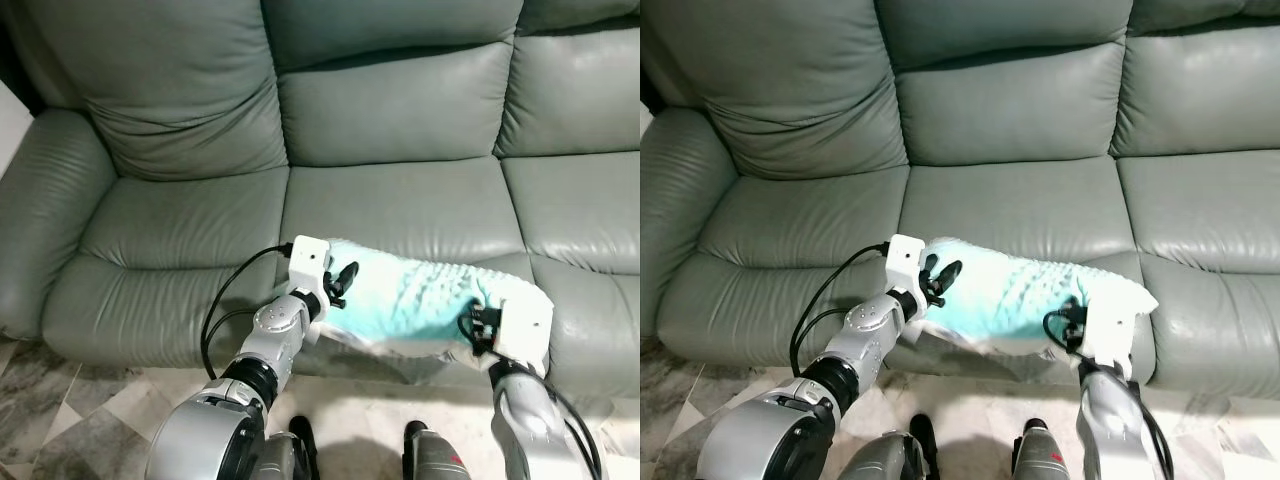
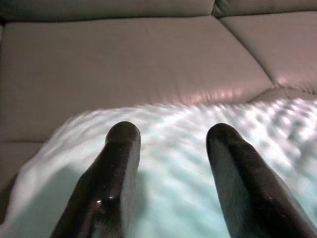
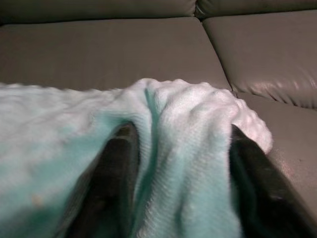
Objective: Move the pillow to the sofa
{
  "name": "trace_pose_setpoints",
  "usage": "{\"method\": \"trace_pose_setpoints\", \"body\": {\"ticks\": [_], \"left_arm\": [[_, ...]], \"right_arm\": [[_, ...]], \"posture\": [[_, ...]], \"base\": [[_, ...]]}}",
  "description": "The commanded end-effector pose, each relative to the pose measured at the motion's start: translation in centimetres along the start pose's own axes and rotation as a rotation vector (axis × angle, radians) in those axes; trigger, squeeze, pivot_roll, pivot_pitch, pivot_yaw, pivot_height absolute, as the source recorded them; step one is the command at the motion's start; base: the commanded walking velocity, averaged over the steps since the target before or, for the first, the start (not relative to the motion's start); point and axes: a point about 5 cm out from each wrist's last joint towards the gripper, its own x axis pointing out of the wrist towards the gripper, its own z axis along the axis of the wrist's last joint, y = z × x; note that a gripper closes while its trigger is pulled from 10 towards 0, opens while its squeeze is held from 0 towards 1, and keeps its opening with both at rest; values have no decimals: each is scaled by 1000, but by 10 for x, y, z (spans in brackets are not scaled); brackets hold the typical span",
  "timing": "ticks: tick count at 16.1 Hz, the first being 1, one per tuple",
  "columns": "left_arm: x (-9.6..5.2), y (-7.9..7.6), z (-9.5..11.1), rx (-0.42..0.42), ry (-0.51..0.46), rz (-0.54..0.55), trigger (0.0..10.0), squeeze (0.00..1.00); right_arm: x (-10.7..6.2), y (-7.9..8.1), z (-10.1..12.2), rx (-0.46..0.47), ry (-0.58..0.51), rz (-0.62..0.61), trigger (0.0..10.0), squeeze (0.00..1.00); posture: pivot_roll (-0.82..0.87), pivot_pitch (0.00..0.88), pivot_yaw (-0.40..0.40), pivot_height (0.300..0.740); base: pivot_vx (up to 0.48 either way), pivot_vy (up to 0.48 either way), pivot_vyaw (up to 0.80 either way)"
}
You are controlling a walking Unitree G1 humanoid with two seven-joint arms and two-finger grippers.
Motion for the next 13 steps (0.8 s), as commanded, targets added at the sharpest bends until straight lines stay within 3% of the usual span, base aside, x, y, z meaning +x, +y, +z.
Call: {"method": "trace_pose_setpoints", "body": {"ticks": [1, 5, 8, 10, 13], "left_arm": [[1, -9, -7, -28, 14, 12, 10000, 1000], [10, 4, 33, -13, -102, 86, 10000, 1000], [10, 4, 33, -13, -102, 86, 10000, 1000], [4, 23, 35, -24, -104, 131, 10000, 1000], [-8, 41, 28, -15, -117, 129, 10000, 1000]], "right_arm": [[6, 1, -2, 22, 0, 9, 10000, 1000], [43, 4, 39, 28, -129, 28, 10000, 1000], [43, 4, 39, 28, -129, 28, 10000, 1000], [45, 21, 62, 73, -185, 105, 10000, 1000], [20, 28, 50, 86, -151, 132, 10000, 1000]], "posture": [[-111, 333, 188, 740], [-96, 337, 184, 740], [-96, 337, 184, 740], [-92, 349, 180, 740], [-84, 338, 176, 740]], "base": [[0, 0, 0], [0, 0, 0], [0, 0, 0], [0, 0, 0], [0, 0, 0]]}}
